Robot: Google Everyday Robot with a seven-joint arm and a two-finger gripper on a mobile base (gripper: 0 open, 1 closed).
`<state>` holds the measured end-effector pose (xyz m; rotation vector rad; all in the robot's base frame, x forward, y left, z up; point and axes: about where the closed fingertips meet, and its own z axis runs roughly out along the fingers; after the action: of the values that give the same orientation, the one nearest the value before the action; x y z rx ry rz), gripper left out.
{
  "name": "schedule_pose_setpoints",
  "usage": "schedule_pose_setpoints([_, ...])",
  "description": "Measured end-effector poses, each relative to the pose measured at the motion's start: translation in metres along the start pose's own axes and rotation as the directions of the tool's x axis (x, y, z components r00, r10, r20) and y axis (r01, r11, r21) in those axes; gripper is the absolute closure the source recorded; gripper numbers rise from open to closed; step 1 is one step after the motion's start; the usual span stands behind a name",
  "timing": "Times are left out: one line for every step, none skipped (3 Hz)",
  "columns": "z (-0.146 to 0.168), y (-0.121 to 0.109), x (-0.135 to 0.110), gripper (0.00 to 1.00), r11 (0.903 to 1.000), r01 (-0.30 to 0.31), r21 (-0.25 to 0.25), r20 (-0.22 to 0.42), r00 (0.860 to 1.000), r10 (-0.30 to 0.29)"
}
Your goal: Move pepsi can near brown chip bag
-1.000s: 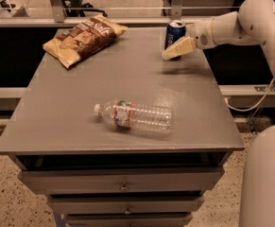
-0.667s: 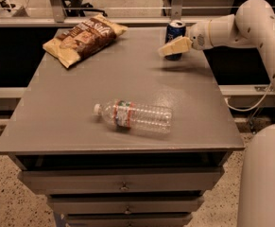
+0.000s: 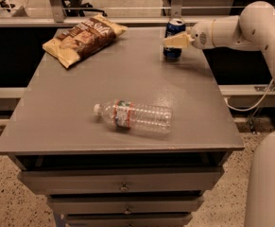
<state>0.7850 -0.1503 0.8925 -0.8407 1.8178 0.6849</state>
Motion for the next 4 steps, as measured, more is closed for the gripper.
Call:
schedule_pose_setpoints([-0.025, 0.000, -0.021, 0.88, 0.9994, 0.020, 0.028, 0.022, 1.000, -0.020])
schedule_pose_setpoints([-0.021, 0.001, -0.020, 1.00, 0.9996, 0.019, 0.022, 0.020, 1.000, -0.019])
schedule_pose_setpoints([-0.011, 0.013, -0.029, 1.00, 0.9999, 0.017, 0.001, 0.067, 0.998, -0.017])
schedule_pose_setpoints([0.019, 0.041, -0.059, 1.00, 0.9989, 0.029, -0.037, 0.154, 0.988, -0.023])
